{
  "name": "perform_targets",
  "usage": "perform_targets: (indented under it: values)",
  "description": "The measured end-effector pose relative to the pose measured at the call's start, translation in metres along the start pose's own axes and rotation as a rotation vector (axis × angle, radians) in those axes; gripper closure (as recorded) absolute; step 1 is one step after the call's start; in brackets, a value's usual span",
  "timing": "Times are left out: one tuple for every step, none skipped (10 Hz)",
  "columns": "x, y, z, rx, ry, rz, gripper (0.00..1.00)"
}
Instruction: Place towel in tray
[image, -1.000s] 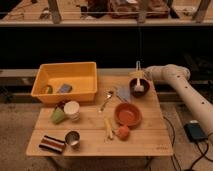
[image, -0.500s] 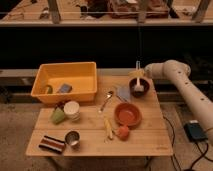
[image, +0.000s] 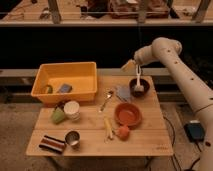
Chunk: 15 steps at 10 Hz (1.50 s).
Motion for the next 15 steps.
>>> perform_targets:
  values:
    - [0.003, -0.007, 0.003, 0.003, -0.031, -0.037, 0.2]
    - [0.0, -0.011, 0.006, 0.006, -0.059, -0.06, 0.2]
    - [-0.011, -0.016, 0.013, 0.014, -0.1, -0.084, 0.2]
    - [-0.023, -0.018, 0.021, 0.016, -0.13, -0.096, 0.2]
    - [-0.04, -0.021, 0.033, 0.023, -0.165, -0.106, 0.2]
    - [-0.064, -0.024, 0.051, 0.03, -0.208, -0.114, 0.2]
    - [-0.088, -0.029, 0.069, 0.043, -0.242, -0.129, 0.2]
    - [-0.108, -0.034, 0.084, 0.047, -0.271, -0.154, 0.2]
    - [-0.12, -0.039, 0.094, 0.044, -0.285, -0.188, 0.2]
    - [-0.132, -0.047, 0.105, 0.035, -0.288, -0.238, 0.2]
    - [-0.14, -0.054, 0.112, 0.02, -0.286, -0.285, 0.2]
    - [-0.144, -0.057, 0.114, 0.014, -0.285, -0.307, 0.2]
    - [-0.146, -0.057, 0.115, 0.009, -0.286, -0.316, 0.2]
    - [-0.145, -0.057, 0.115, 0.01, -0.285, -0.316, 0.2]
    - [-0.144, -0.058, 0.115, 0.01, -0.284, -0.317, 0.2]
